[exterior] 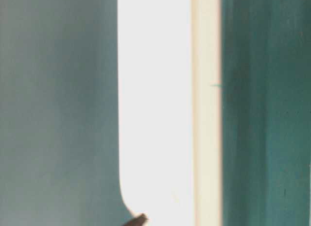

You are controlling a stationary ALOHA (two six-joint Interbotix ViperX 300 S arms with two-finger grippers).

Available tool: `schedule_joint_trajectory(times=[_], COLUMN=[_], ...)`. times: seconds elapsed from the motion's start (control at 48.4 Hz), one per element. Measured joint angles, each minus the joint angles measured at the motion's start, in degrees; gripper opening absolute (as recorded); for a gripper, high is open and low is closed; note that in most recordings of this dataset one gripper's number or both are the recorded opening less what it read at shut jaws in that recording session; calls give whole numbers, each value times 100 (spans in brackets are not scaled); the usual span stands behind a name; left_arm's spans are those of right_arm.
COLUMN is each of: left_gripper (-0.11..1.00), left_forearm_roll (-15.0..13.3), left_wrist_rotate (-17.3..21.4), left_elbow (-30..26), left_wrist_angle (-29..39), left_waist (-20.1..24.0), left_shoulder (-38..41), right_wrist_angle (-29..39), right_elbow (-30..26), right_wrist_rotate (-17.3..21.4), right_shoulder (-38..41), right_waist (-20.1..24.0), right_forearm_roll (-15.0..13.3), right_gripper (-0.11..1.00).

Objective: Lift the white case with both hands.
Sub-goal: 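Lower the tray back onto the table with both grippers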

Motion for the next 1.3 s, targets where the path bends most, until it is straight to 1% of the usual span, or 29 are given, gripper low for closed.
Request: schedule_joint_trajectory(times=[0.186, 0.434, 0.558, 0.847, 1.115, 1.301], left_gripper=[5, 5, 5, 5, 5, 5], left_forearm_roll=[0, 0, 0, 0, 0, 9], left_wrist_rotate=[0, 0, -62, -413, -431, -431], left_elbow=[158, 299, 325, 431, 457, 457], left_wrist_angle=[-70, -88, -97, -132, -439, -483], left_waist=[9, 9, -26, -272, -255, -229], left_shoulder=[229, 492, 686, 1187, 1503, 1652], right_wrist_angle=[-387, -712, -791, -1072, -1143, -1257], right_elbow=[88, 88, 105, 132, 132, 132], right_wrist_rotate=[-53, -62, -62, -62, -62, -62], right_shoulder=[475, 1028, 1204, 1652, 2021, 2232], right_waist=[26, 132, 158, 193, 255, 272], right_forearm_roll=[0, 0, 0, 0, 0, 9], right_gripper=[10, 10, 10, 10, 10, 10])
